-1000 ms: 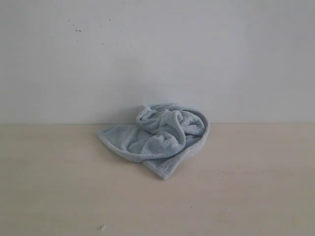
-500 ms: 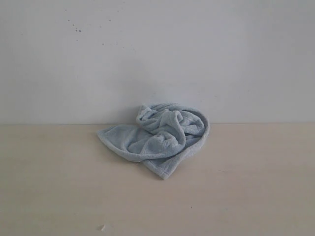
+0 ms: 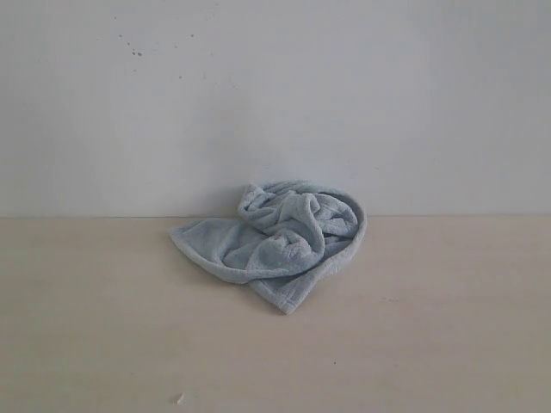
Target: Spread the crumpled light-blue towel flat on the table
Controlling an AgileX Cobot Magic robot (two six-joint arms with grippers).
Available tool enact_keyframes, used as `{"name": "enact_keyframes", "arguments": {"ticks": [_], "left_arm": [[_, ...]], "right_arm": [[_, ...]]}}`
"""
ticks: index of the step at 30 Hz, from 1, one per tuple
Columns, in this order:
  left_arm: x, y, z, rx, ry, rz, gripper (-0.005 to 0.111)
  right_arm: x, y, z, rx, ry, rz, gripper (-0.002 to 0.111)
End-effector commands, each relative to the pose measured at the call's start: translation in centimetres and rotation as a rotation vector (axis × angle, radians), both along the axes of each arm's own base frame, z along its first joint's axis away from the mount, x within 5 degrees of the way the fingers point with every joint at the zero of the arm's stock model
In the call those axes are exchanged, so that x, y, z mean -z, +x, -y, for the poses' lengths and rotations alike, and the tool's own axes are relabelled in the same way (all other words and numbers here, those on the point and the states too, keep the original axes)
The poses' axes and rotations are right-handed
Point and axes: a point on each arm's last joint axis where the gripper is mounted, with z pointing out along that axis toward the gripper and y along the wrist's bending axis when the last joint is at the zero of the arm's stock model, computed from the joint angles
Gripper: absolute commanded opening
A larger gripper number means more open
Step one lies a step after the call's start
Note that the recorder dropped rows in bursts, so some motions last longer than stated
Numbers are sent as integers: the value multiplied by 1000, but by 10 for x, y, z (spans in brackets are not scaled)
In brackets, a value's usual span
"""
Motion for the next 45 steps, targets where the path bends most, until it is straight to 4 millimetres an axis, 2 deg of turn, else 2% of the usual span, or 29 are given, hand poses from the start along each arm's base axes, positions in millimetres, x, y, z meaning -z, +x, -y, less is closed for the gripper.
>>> {"name": "enact_keyframes", "arguments": {"ticks": [1,5,6,9,13,15,16,17,19,21,23,28,30,32,38,41,45], "left_arm": [[2,0,0,-3,-2,-10,4],[2,0,0,-3,-2,-10,4],[2,0,0,-3,-2,-10,4],[2,0,0,-3,-2,-10,4],[2,0,0,-3,-2,-10,4],[2,0,0,-3,-2,-10,4],[2,0,0,-3,-2,-10,4],[2,0,0,-3,-2,-10,4],[2,0,0,-3,-2,-10,4],[2,0,0,-3,-2,-10,4],[2,0,0,-3,-2,-10,4],[2,0,0,-3,-2,-8,4],[2,0,0,-3,-2,-8,4],[2,0,0,-3,-2,-8,4],[2,0,0,-3,-2,-8,4],[2,0,0,-3,-2,-8,4],[2,0,0,-3,-2,-8,4]], "right_arm": [[-8,63,-30,-41,-242,-172,0],[-5,133,-62,-90,-402,-196,0],[1,173,-81,-104,-442,-228,0],[18,229,-98,-99,-475,-289,7],[37,293,-100,-56,-486,-360,39],[42,320,-96,-28,-466,-388,51],[47,333,-93,-15,-450,-413,54],[60,352,-90,-31,-435,-465,55],[75,373,-96,-151,-404,-497,54],[87,389,-107,-241,-355,-485,54],[97,405,-111,-241,-362,-458,54],[124,429,-120,-309,-413,-436,54],[134,432,-123,-350,-420,-463,54],[134,431,-125,-396,-429,-466,54],[115,415,-130,-556,-468,-482,54],[115,424,-129,-478,-462,-423,54],[135,432,-136,-416,-440,-395,54]]}}
